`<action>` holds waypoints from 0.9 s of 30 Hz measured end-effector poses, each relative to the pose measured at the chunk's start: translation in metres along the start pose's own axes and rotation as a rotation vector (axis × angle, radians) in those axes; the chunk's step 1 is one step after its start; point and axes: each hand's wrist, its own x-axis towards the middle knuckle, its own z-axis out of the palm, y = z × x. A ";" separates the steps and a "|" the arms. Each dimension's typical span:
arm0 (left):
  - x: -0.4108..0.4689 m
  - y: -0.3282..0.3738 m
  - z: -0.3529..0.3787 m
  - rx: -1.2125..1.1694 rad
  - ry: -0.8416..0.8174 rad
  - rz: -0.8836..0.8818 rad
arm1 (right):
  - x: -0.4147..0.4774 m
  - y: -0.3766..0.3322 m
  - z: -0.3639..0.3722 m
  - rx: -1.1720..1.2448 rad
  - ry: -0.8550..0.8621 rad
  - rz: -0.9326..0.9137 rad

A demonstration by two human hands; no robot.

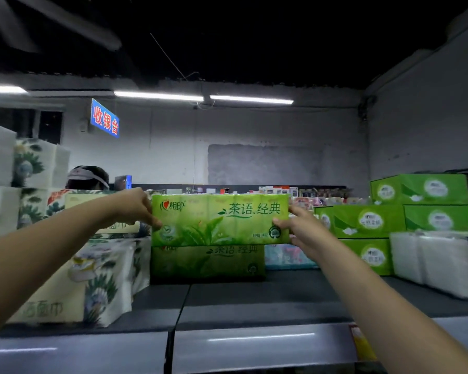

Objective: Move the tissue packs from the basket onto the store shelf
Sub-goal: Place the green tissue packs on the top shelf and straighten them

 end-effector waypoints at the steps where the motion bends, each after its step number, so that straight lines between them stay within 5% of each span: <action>1: 0.003 -0.002 0.002 0.007 -0.005 -0.019 | 0.004 0.000 0.002 -0.009 -0.004 0.015; 10: 0.023 -0.023 0.034 -0.046 0.127 -0.165 | 0.032 0.038 0.030 0.050 0.033 0.137; 27: 0.020 -0.034 0.036 -0.068 0.163 -0.180 | 0.022 0.054 0.031 -0.122 -0.034 0.019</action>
